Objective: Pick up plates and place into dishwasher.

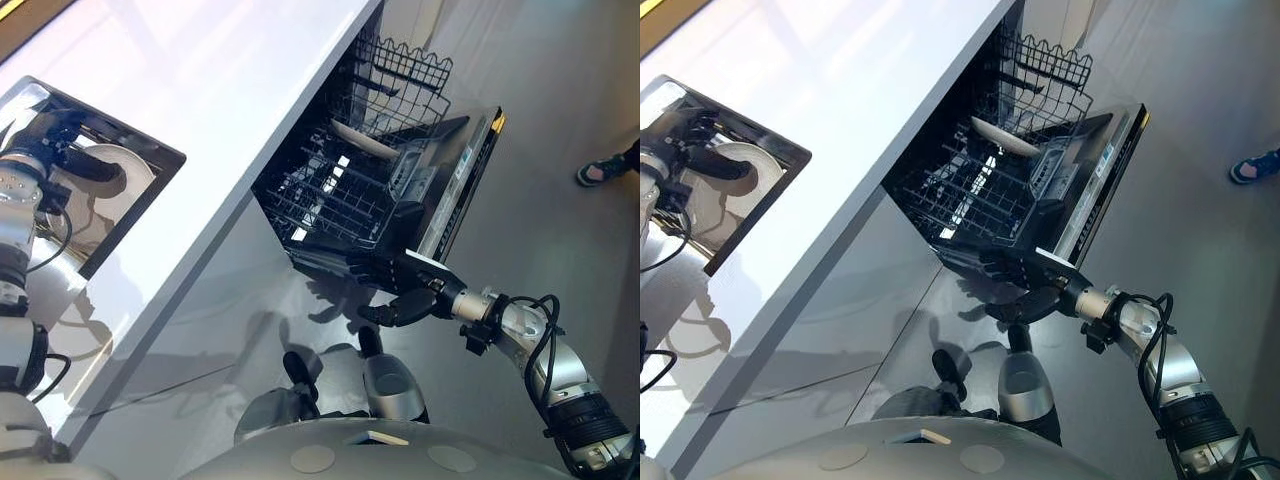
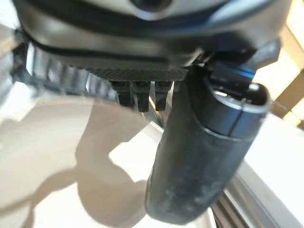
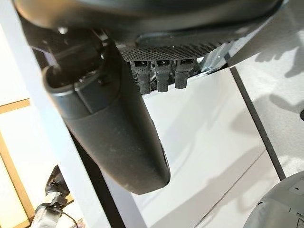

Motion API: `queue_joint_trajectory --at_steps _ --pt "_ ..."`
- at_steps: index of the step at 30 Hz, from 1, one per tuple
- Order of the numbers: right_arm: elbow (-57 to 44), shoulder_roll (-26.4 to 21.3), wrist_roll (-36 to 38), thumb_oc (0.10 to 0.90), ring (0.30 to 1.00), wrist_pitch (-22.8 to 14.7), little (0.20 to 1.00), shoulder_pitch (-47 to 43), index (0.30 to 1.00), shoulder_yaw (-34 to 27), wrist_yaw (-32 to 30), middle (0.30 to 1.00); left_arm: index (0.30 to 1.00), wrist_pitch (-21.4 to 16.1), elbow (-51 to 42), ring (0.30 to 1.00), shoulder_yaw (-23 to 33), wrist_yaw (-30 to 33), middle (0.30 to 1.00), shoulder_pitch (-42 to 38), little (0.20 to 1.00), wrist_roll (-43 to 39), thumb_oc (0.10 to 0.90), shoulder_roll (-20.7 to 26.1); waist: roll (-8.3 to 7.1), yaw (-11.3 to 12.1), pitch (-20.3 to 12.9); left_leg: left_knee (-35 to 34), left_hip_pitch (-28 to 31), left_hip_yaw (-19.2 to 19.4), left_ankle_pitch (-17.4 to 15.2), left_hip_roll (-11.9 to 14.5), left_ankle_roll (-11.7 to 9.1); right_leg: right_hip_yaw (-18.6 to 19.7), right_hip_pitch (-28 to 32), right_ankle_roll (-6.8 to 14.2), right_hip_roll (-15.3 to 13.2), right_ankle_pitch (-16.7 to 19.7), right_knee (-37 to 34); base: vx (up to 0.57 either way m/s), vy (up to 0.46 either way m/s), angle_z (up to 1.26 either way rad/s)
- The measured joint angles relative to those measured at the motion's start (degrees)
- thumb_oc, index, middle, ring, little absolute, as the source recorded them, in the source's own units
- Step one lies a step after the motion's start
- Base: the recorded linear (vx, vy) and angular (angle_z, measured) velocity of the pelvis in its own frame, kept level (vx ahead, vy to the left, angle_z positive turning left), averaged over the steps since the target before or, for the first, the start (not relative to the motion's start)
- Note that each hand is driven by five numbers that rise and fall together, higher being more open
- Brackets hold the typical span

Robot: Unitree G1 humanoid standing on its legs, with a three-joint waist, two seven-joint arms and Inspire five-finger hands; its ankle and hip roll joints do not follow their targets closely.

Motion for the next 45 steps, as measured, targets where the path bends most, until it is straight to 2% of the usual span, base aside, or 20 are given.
queue_joint_trajectory --at_steps 3,5,6,7,9,11,13,17,22,25,28,32,33,34,35,36,38,45 --pt "-0.2 -0.8 0.0 0.800 0.900 0.5 0.900 0.0 0.900 -0.2 -0.3 0.900 0.474 0.2 -0.5 0.474 0.0 -4.6 0.474 -0.5 0.403 -1.9 0.303 2.1 0.70 0.2 0.4 0.0 -0.4 -0.4 0.0 0.0 0.0 -0.3 -0.1 0.0 0.0 0.0 -0.2 -0.03 -0.045 0.06" --pt "-0.5 -0.9 0.0 0.800 0.900 0.5 0.900 0.4 0.900 -1.5 -0.6 0.900 0.469 0.3 -0.7 0.469 0.1 -9.0 0.469 -1.0 0.398 -2.9 0.298 5.0 0.97 0.4 0.6 0.0 -0.6 -0.5 0.0 0.0 0.0 -0.4 -0.2 0.0 0.0 0.0 -0.3 -0.02 -0.058 0.04" --pt "-0.7 -1.0 0.0 0.800 0.900 0.5 0.900 0.6 0.900 -2.2 -0.9 0.900 0.422 0.7 -1.7 0.422 0.0 -11.7 0.422 -0.9 0.343 -3.1 0.243 6.5 1.05 0.4 0.6 0.0 -0.6 -0.9 0.0 0.0 -0.1 -0.6 -0.1 0.0 0.0 0.0 -0.3 -0.02 -0.076 0.05" --pt "-0.8 -1.0 0.1 0.800 0.900 0.5 0.900 0.7 0.900 -2.8 -0.9 0.900 0.399 0.6 -2.4 0.399 0.4 -12.2 0.399 -0.8 0.315 -3.1 0.215 7.4 1.09 0.7 0.6 0.0 -0.7 -1.3 0.0 0.0 -0.1 -0.8 -0.1 0.0 -0.1 0.0 -0.4 -0.01 -0.082 0.06" --pt "-0.8 -1.1 0.1 0.800 0.900 0.5 0.900 1.2 0.900 -4.0 -0.9 0.900 0.305 0.8 -4.8 0.305 2.0 -13.6 0.305 -0.5 0.205 -3.2 0.105 9.1 1.13 0.8 0.6 0.0 -0.5 -1.6 -0.1 0.0 -0.1 -1.3 0.2 0.0 -0.1 0.0 -0.6 0.00 -0.083 0.08" --pt "-0.8 -1.1 0.0 0.800 0.900 0.7 0.900 1.5 0.900 -4.2 -0.9 0.900 0.300 1.1 -9.4 0.300 5.7 -17.3 0.300 1.9 0.200 -4.2 0.100 9.9 1.25 0.8 0.7 0.0 0.5 -2.2 -0.3 -0.1 -0.3 -2.3 1.9 0.0 -0.3 0.0 -1.4 -0.02 -0.102 0.11" --pt "-1.0 -1.1 0.1 0.800 0.900 0.9 0.900 1.5 0.900 -4.2 -0.9 0.900 0.300 1.0 -14.6 0.300 6.8 -20.6 0.300 4.5 0.200 -4.6 0.100 9.9 1.49 1.0 0.6 0.0 1.4 -3.4 -0.4 0.0 -0.5 -3.4 3.5 0.0 -0.3 0.0 -2.2 -0.03 -0.101 0.15" --pt "-1.6 -1.1 0.1 0.800 0.900 1.0 0.900 0.8 0.900 -4.2 -0.9 0.900 0.300 1.0 -22.7 0.300 7.8 -23.3 0.300 8.5 0.200 -4.9 0.100 8.7 2.16 1.8 0.5 0.0 2.0 -4.8 -0.4 0.1 -0.5 -4.5 5.2 0.0 -0.3 0.0 -3.2 -0.04 -0.104 0.12" --pt "-1.8 -1.2 0.2 0.800 0.900 2.0 0.900 0.8 0.900 -4.2 -1.5 0.900 0.300 1.4 -24.4 0.300 9.1 -23.7 0.300 13.2 0.200 -3.9 0.100 7.8 3.90 2.0 -0.6 0.0 2.6 -7.4 -0.5 0.0 -0.7 -5.6 6.9 -0.1 -0.3 0.0 -4.3 -0.04 -0.124 0.12" --pt "-1.8 -1.2 0.2 0.800 0.900 2.2 0.900 1.1 0.900 -3.6 -2.5 0.900 0.300 1.8 -24.5 0.300 9.5 -23.8 0.300 15.1 0.200 -3.7 0.100 6.8 4.89 3.3 -1.8 0.0 2.5 -8.4 -0.3 0.2 -0.9 -6.7 7.2 -0.1 -0.2 0.0 -4.4 -0.04 -0.127 0.15" --pt "-1.8 -1.2 0.3 0.800 0.900 2.1 0.900 1.1 0.900 -2.9 -3.1 0.900 0.300 2.2 -25.6 0.300 9.6 -23.5 0.300 16.4 0.200 -2.8 0.100 6.2 4.90 4.0 -2.8 0.0 2.6 -9.9 -0.1 0.2 -1.0 -8.2 8.4 -0.2 -0.1 0.1 -5.3 -0.03 -0.111 0.26" --pt "-1.8 -1.1 1.3 0.800 0.900 2.1 0.900 0.9 0.900 -2.9 -4.1 0.900 0.300 0.8 -26.7 0.300 9.6 -22.7 0.300 18.3 0.200 -1.8 0.100 6.2 4.36 6.0 -4.6 0.0 2.6 -11.0 0.1 0.3 -1.3 -8.9 9.3 -0.3 0.0 0.2 -6.2 -0.03 -0.076 0.15" --pt "-1.8 -1.0 1.3 0.800 0.900 2.0 0.900 0.8 0.900 -2.9 -4.2 0.900 0.453 0.4 -26.7 0.453 9.6 -22.5 0.453 18.6 0.378 -1.5 0.278 6.2 4.17 6.3 -4.8 0.0 2.6 -11.3 0.1 0.3 -1.3 -9.5 9.7 -0.3 0.1 0.2 -6.4 -0.01 -0.055 0.18" --pt "-1.8 -0.9 1.3 0.800 0.900 2.0 0.900 0.8 0.900 -2.9 -4.4 0.900 0.507 -0.1 -26.7 0.507 9.6 -22.0 0.507 18.8 0.442 -1.1 0.342 6.2 3.95 6.5 -5.0 0.0 2.7 -11.7 0.2 0.3 -1.3 -9.7 9.9 -0.3 0.1 0.2 -6.4 0.00 -0.045 0.17" --pt "-1.8 -0.9 1.3 0.800 0.900 2.0 0.900 0.7 0.900 -2.7 -4.7 0.900 0.524 -0.4 -26.7 0.524 9.6 -21.2 0.524 19.0 0.461 -0.8 0.361 6.2 3.67 6.8 -5.3 0.0 2.7 -11.9 0.2 0.3 -1.4 -9.8 10.0 -0.3 0.1 0.2 -6.4 0.00 -0.032 0.13" --pt "-1.7 -0.9 1.3 0.800 0.900 2.0 0.900 0.5 0.900 -2.2 -5.0 0.900 0.580 -0.7 -26.6 0.580 9.6 -20.5 0.580 19.2 0.527 -0.4 0.427 6.2 3.36 7.1 -5.5 0.0 2.7 -12.0 0.3 0.3 -1.4 -9.9 10.0 -0.3 0.1 0.2 -6.4 0.00 -0.026 0.09" --pt "-1.7 -0.6 1.3 0.800 0.900 1.9 0.900 0.3 0.900 -1.4 -5.1 0.900 0.900 -1.5 -26.1 0.900 9.5 -19.0 0.900 19.4 0.900 0.5 0.800 6.2 2.84 7.3 -5.9 0.0 2.5 -12.4 0.6 0.4 -1.4 -9.9 10.0 -0.3 0.2 0.1 -6.4 0.01 -0.026 0.09" --pt "-0.8 1.5 1.3 0.800 0.900 1.5 0.900 0.2 0.900 -0.4 -5.0 0.900 0.900 -6.9 -18.6 0.900 9.3 -10.7 0.900 18.9 0.900 2.8 0.800 6.2 2.19 6.9 -6.5 0.0 2.0 -13.3 1.4 0.4 -1.4 -9.9 10.0 -0.4 0.3 0.2 -6.4 0.02 -0.009 0.07"
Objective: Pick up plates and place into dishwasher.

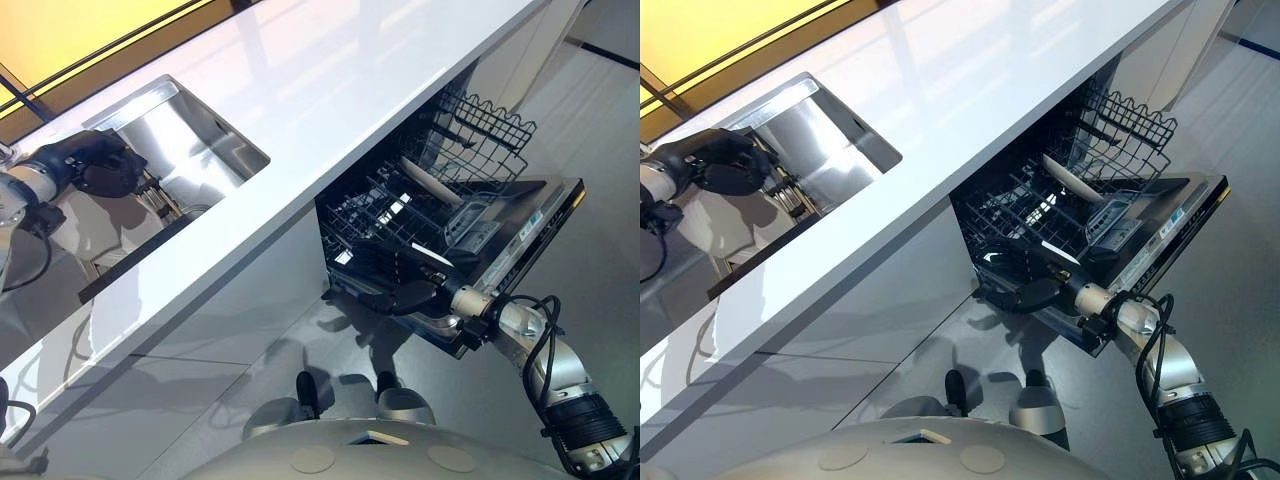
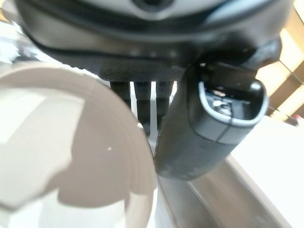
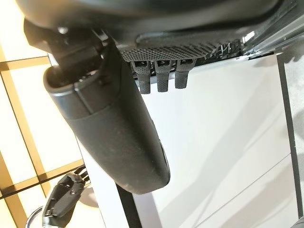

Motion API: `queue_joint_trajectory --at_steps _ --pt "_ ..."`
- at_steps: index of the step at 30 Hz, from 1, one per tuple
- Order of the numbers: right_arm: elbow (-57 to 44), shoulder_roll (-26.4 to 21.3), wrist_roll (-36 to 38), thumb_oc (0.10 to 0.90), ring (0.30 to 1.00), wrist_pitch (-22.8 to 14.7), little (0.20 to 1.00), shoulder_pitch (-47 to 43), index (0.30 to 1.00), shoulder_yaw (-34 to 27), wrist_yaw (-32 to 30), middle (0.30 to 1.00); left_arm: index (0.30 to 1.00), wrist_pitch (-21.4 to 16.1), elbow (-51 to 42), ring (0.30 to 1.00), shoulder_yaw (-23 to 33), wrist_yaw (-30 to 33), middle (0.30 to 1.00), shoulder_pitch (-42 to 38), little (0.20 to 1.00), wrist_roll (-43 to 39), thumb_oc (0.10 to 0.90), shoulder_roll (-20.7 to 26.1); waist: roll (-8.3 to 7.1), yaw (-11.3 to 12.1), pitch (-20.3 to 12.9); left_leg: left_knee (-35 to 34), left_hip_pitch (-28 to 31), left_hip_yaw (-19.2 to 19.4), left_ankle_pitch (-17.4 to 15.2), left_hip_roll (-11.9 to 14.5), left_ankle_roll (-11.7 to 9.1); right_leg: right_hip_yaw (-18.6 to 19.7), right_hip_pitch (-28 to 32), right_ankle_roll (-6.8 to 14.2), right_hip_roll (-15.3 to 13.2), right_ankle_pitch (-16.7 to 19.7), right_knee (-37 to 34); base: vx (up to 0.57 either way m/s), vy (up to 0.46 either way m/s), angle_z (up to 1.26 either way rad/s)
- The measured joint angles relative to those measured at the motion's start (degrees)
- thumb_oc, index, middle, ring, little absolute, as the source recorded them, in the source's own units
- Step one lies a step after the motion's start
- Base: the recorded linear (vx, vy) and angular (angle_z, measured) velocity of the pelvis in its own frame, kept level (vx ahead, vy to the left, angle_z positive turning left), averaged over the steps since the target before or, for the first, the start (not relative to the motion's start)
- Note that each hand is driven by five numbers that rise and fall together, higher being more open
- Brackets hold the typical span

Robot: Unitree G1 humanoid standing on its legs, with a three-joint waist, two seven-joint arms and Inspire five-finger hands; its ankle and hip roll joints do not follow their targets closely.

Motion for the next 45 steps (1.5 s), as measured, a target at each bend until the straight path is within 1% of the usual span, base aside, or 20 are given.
queue_joint_trajectory --at_steps 3,6,13,16,25,27,29,34,35,37,41,45 --pt "1.9 0.0 0.0 0.800 0.900 -1.1 0.900 0.6 0.900 0.4 0.0 0.900 0.900 -1.3 2.4 0.900 -0.2 2.7 0.900 -1.7 0.900 0.0 0.800 0.0 -0.40 -0.2 -0.6 0.0 -0.7 -0.3 0.4 0.0 0.0 0.1 -0.2 0.0 0.1 0.0 0.0 0.01 0.001 0.12" --pt "2.7 0.0 0.0 0.800 0.900 -1.3 0.900 1.0 0.900 1.2 0.1 0.900 0.900 -2.5 4.0 0.900 -0.4 5.3 0.900 -3.6 0.900 -0.1 0.800 0.1 -0.80 -0.2 -0.9 0.0 -1.0 -0.3 0.6 0.1 -0.1 0.1 -0.5 -0.2 0.2 0.1 0.0 0.00 0.001 0.03" --pt "3.4 0.7 -0.1 0.800 0.900 -2.3 0.900 1.5 0.900 1.6 0.4 0.900 0.900 -6.3 4.5 0.900 -0.5 12.9 0.900 -3.8 0.900 -0.1 0.800 0.1 -1.06 -0.3 -1.0 0.0 -1.0 -0.3 0.6 0.1 0.0 0.2 -0.6 -0.2 0.2 0.2 0.0 0.00 0.000 0.00" --pt "3.4 1.8 -0.1 0.800 0.900 -2.4 0.900 1.5 0.900 1.6 0.5 0.900 0.900 -7.0 4.2 0.900 -0.5 13.0 0.900 -3.8 0.900 0.1 0.800 0.1 -1.11 -0.4 -1.1 0.0 -1.0 -0.3 0.6 0.1 -0.1 0.2 -0.6 -0.3 0.3 0.2 0.0 0.00 0.000 0.00" --pt "3.4 2.0 -0.3 0.800 0.900 -2.4 0.900 1.5 0.900 1.6 0.4 0.900 0.900 -6.9 3.9 0.900 -0.5 13.0 0.900 -3.7 0.900 1.2 0.800 0.1 -1.18 -0.4 -1.1 0.0 -0.9 -0.4 0.6 0.1 -0.1 0.2 -0.4 -0.3 0.3 0.2 0.0 0.00 0.000 0.00" --pt "3.4 2.0 -0.3 0.800 0.900 -2.4 0.900 1.5 0.900 1.6 0.4 0.900 0.900 -6.8 3.9 0.900 -0.5 12.7 0.900 -3.7 0.900 1.2 0.800 0.1 -1.18 -0.4 -1.1 0.0 -0.9 -0.5 0.7 0.1 -0.1 0.2 -0.2 -0.3 0.3 0.2 0.0 0.01 0.009 0.03" --pt "3.4 2.0 -0.3 0.800 0.900 -2.4 0.900 1.5 0.900 1.6 0.4 0.900 0.900 -6.8 3.8 0.900 -0.5 11.1 0.900 -3.6 0.900 1.3 0.800 0.1 -1.18 -0.4 -1.1 0.0 -0.9 -0.6 0.7 0.1 -0.1 0.3 -0.2 -0.3 0.3 0.2 0.0 0.00 0.000 0.00" --pt "3.4 2.0 -0.3 0.800 0.900 -2.2 0.900 1.5 0.900 1.6 0.4 0.900 0.900 -5.0 1.9 0.900 -0.5 3.8 0.900 -1.7 0.900 5.0 0.800 0.1 -1.18 -0.4 -1.1 0.0 -0.8 -0.5 0.8 0.1 0.0 0.4 -0.2 -0.3 0.3 0.2 0.0 0.01 0.040 0.00" --pt "3.4 1.9 -0.3 0.800 0.900 -2.1 0.900 1.5 0.900 1.6 0.4 0.900 0.900 -4.2 1.7 0.900 -1.6 1.4 0.900 -1.4 0.900 7.2 0.800 0.1 -1.18 -0.4 -1.1 0.0 -0.8 -0.5 0.8 0.1 0.0 0.4 -0.2 -0.3 0.3 0.2 0.0 0.01 0.069 -0.02" --pt "3.4 1.9 -0.3 0.800 0.900 -1.9 0.900 1.5 0.900 1.6 0.4 0.900 0.900 -3.2 1.5 0.900 -3.1 -0.7 0.900 -0.6 0.900 8.7 0.800 0.1 -1.17 -0.5 -1.1 0.0 -0.8 -0.4 0.8 0.1 0.0 0.6 -0.3 -0.3 0.3 0.2 0.0 0.00 0.057 -0.04" --pt "3.4 1.8 -0.3 0.800 0.900 -0.9 0.900 1.6 0.900 1.6 0.4 0.900 0.900 -1.8 1.6 0.900 -4.3 -2.6 0.900 2.8 0.900 9.1 0.800 0.1 -1.16 -0.6 -1.1 0.0 -0.9 0.3 0.8 0.1 0.0 1.4 -0.9 -0.5 0.3 0.4 0.0 0.01 0.052 -0.10" --pt "3.4 1.7 -0.3 0.800 0.900 -0.6 0.900 1.9 0.900 1.6 0.5 0.900 0.900 -1.1 1.6 0.900 -4.3 -2.4 0.900 3.4 0.900 9.0 0.800 0.0 -1.13 -0.7 -1.1 0.0 -1.0 0.7 0.8 0.2 0.0 1.7 -1.1 -0.6 0.3 0.5 0.1 0.01 0.073 -0.04"
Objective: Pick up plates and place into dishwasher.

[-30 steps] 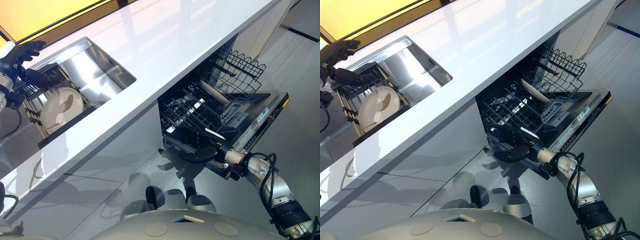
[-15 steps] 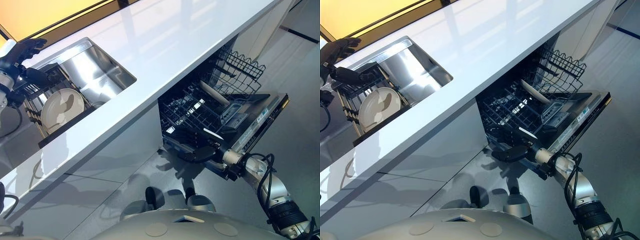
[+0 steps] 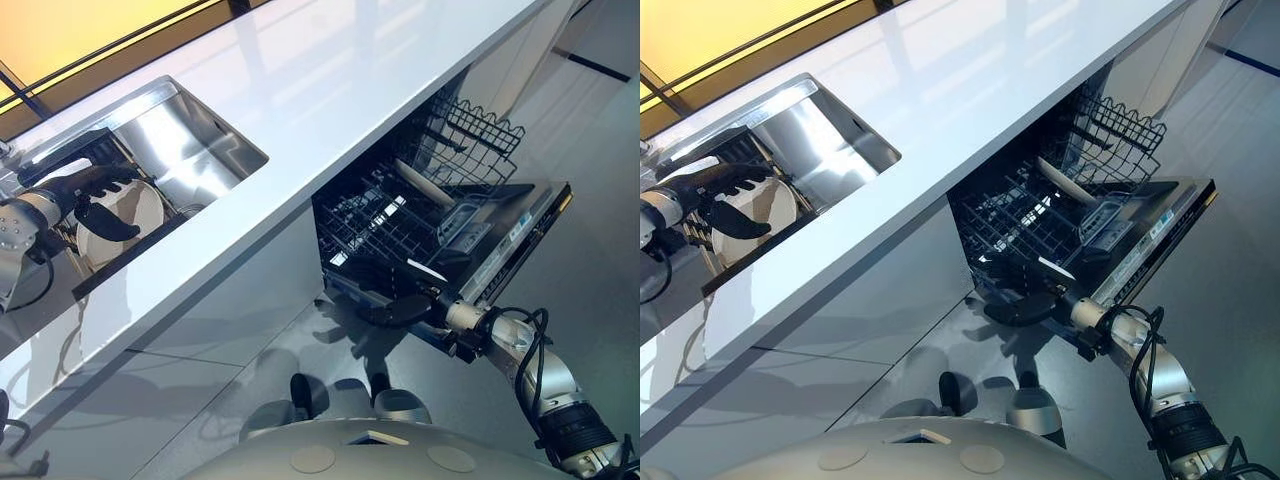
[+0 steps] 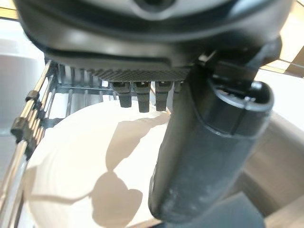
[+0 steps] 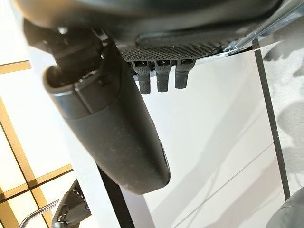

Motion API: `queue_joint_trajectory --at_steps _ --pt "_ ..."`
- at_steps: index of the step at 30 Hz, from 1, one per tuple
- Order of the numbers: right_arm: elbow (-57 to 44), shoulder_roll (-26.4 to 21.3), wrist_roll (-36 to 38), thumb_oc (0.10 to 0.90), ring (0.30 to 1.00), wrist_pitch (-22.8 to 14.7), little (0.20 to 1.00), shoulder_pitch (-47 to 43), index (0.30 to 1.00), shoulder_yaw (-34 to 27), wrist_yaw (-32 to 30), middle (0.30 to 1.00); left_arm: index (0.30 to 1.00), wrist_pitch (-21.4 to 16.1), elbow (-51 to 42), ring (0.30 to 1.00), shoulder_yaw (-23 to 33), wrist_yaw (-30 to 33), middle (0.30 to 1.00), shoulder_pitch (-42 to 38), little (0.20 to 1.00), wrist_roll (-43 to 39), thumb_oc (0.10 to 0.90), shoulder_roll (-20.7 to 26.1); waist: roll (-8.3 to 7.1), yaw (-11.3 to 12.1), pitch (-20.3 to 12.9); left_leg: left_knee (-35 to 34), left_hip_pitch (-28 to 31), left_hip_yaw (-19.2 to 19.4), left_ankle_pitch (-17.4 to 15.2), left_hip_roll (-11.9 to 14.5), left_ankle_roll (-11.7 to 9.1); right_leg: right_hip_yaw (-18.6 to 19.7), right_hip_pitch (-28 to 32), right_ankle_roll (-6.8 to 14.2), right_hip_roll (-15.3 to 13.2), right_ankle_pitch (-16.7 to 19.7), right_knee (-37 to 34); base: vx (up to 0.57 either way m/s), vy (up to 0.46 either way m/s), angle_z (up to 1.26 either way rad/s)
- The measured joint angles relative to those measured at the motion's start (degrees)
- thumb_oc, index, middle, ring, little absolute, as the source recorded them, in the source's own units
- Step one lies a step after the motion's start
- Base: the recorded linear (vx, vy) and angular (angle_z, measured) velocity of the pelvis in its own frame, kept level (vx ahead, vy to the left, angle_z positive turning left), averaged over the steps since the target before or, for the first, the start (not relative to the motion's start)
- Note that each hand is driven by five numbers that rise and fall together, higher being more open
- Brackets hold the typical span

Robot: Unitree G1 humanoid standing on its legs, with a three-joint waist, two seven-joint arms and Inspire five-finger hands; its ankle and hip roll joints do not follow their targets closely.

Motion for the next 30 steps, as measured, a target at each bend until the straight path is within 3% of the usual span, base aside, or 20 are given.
queue_joint_trajectory --at_steps 12,18,30 --pt "0.0 -2.6 0.0 0.800 0.900 0.1 0.900 0.1 0.900 -0.1 1.0 0.900 0.900 1.2 4.6 0.900 -0.9 7.4 0.900 -1.1 0.900 2.6 0.800 -3.0 0.24 -1.7 0.5 0.0 -1.0 2.3 -0.1 0.3 -0.1 2.0 -2.3 -0.2 0.3 0.4 0.2 0.00 0.053 -0.10" --pt "0.0 -3.0 0.0 0.800 0.900 0.1 0.900 0.2 0.900 -0.2 1.1 0.900 0.900 2.9 5.9 0.900 -0.9 16.5 0.900 -2.3 0.900 3.8 0.800 -3.0 0.28 -1.7 2.6 0.0 -1.3 3.3 -0.2 0.6 -0.2 3.2 -3.2 -0.2 0.5 0.7 0.3 -0.02 0.024 -0.10" --pt "0.0 -2.1 -0.4 0.800 0.900 0.0 0.900 -0.6 0.900 -0.2 0.7 0.900 0.900 5.4 7.0 0.900 -0.8 21.7 0.900 -3.8 0.900 4.5 0.800 -3.0 -0.98 -0.9 5.3 0.0 -2.1 3.1 -0.2 0.5 -0.2 2.9 -3.7 -0.2 0.4 1.0 0.3 0.00 0.038 0.01"
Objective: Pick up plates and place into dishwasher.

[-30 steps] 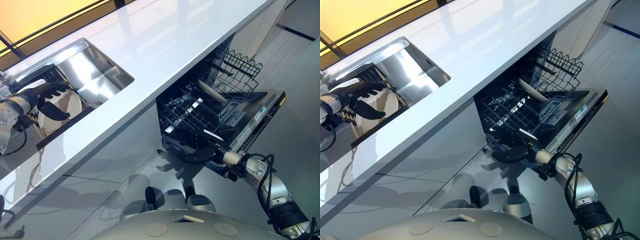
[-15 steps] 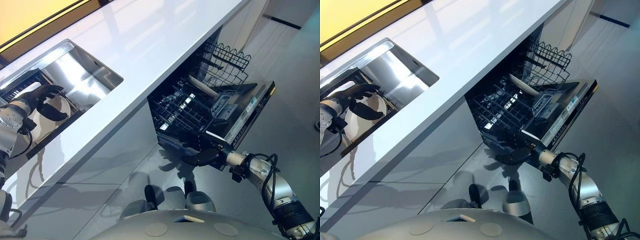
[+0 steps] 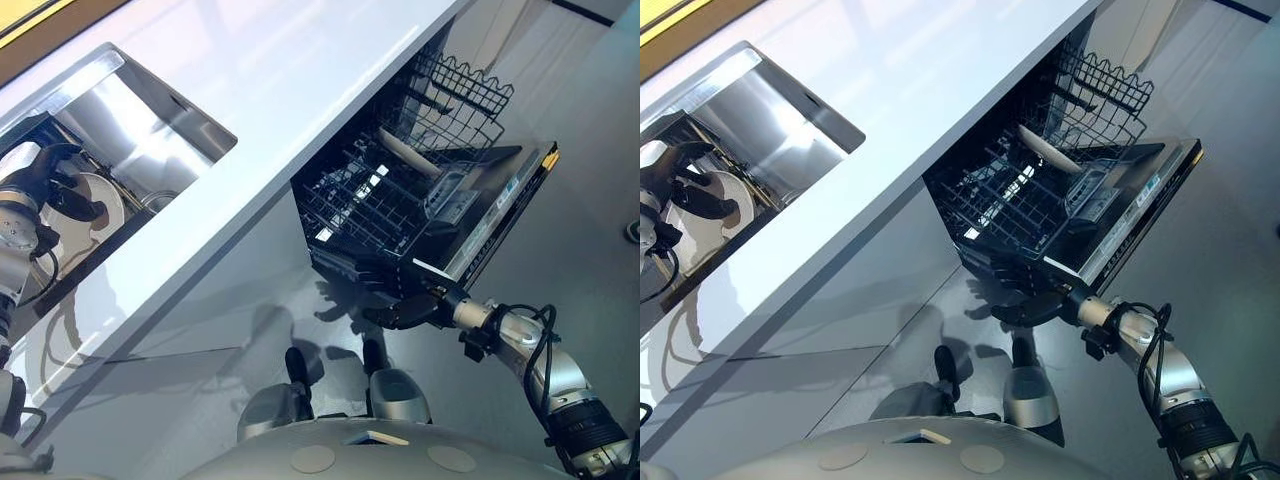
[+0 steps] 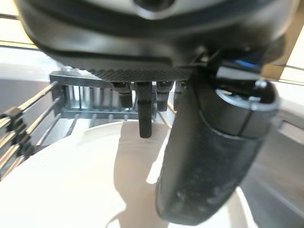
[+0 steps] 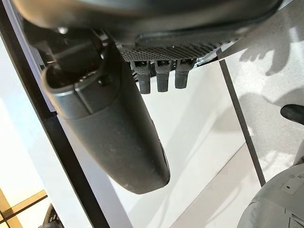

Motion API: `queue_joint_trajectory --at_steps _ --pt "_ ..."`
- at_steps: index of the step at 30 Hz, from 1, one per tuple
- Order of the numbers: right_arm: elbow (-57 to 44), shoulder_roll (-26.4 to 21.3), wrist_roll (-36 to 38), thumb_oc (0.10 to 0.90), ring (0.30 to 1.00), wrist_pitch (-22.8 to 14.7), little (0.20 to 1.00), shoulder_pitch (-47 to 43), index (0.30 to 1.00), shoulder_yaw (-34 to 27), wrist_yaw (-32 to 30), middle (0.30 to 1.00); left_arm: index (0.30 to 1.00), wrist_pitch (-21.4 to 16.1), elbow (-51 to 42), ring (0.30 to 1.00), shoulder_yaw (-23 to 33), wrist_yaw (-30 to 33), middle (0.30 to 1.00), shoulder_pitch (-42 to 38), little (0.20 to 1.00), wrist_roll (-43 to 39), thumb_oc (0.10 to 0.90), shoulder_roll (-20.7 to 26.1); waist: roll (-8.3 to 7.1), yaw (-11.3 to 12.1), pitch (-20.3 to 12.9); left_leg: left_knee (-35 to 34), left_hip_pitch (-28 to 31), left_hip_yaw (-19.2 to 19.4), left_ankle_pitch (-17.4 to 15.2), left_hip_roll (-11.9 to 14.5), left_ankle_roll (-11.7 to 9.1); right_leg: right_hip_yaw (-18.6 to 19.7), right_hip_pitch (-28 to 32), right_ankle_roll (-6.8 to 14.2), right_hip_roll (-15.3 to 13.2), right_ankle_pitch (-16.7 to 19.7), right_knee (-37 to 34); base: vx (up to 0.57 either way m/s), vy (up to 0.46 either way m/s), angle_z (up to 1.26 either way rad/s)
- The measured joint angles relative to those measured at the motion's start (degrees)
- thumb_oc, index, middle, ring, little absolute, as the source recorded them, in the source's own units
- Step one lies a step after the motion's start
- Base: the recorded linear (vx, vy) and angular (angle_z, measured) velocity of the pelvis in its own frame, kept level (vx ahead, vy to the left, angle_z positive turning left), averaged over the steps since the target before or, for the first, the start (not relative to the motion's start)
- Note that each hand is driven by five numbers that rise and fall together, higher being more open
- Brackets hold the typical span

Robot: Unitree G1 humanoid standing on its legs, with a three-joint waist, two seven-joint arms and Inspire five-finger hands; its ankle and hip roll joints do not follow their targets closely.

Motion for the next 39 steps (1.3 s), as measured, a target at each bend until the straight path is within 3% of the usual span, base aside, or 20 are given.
queue_joint_trajectory --at_steps 15,24,33,39 --pt "0.6 2.6 -2.9 0.800 0.900 -0.3 0.900 0.1 0.900 0.0 -2.1 0.900 0.900 0.0 -1.4 0.900 0.5 1.8 0.900 0.0 0.900 -0.7 0.800 0.0 0.15 1.8 2.2 0.0 -0.7 -4.3 0.8 -1.2 0.8 -5.3 1.7 0.5 -1.2 -0.4 -0.1 -0.02 0.031 0.17" --pt "0.9 4.5 -4.4 0.800 0.900 -0.6 0.900 0.3 0.900 0.4 -2.1 0.900 0.900 -0.2 -1.5 0.900 4.8 2.8 0.900 0.1 0.900 -1.9 0.800 0.0 0.10 3.6 2.2 0.0 -0.8 -5.3 0.9 -1.3 0.9 -6.3 2.2 0.6 -1.4 -0.4 0.0 0.00 0.000 0.06" --pt "2.3 4.5 -5.1 0.800 0.900 -1.6 0.900 0.7 0.900 0.4 -2.1 0.900 0.900 -7.8 -1.8 0.900 5.6 14.2 0.900 0.1 0.900 -2.3 0.800 0.0 -0.37 3.5 2.1 0.0 -0.5 -5.7 0.8 -1.3 0.7 -6.6 2.7 0.8 -1.6 -0.6 0.5 0.02 0.000 0.03" --pt "2.7 4.8 -5.1 0.800 0.900 -1.7 0.900 0.7 0.900 0.7 -2.3 0.900 0.900 -7.9 -1.9 0.900 5.7 14.3 0.900 0.1 0.900 -2.4 0.800 0.0 -1.46 3.2 2.1 0.0 -0.3 -5.6 0.8 -1.3 0.8 -6.5 2.6 0.9 -1.7 -0.7 1.0 0.00 0.000 0.00"
